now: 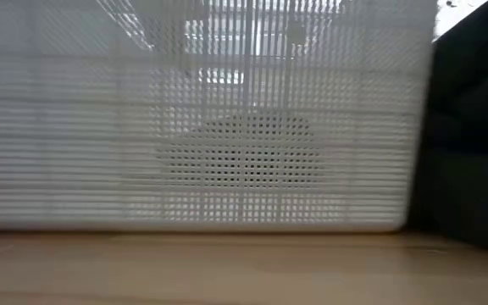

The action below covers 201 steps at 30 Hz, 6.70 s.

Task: Sort clothes
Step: Move the white laundry bin to the top center of the table, then put the pink polo shirt into the white laundry bin

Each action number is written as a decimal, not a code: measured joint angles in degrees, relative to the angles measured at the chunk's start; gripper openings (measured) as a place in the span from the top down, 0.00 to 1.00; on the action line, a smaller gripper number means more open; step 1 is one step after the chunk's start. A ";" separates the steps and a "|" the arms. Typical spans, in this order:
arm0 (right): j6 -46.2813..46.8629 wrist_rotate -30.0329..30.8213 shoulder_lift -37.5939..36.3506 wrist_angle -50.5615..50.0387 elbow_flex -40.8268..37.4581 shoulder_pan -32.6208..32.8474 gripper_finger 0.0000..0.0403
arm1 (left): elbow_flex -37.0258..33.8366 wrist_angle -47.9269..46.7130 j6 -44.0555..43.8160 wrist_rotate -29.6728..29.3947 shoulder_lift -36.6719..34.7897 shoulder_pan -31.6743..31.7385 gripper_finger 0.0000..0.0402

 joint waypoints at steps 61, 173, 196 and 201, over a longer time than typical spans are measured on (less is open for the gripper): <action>-5.44 0.01 0.04 3.49 0.02 0.04 0.41 | 38.95 -6.28 25.85 14.36 39.41 23.57 0.93; -14.24 4.33 53.51 87.38 9.53 54.85 0.41 | -26.87 33.51 -45.62 -44.73 -6.21 -67.81 0.62; -16.71 24.19 67.21 49.79 35.43 57.13 0.41 | -27.08 29.97 -53.42 -55.63 -5.64 -75.72 0.62; -14.61 23.07 67.83 51.30 35.47 56.87 0.47 | -27.08 30.44 -48.74 -55.73 -5.64 -74.28 0.62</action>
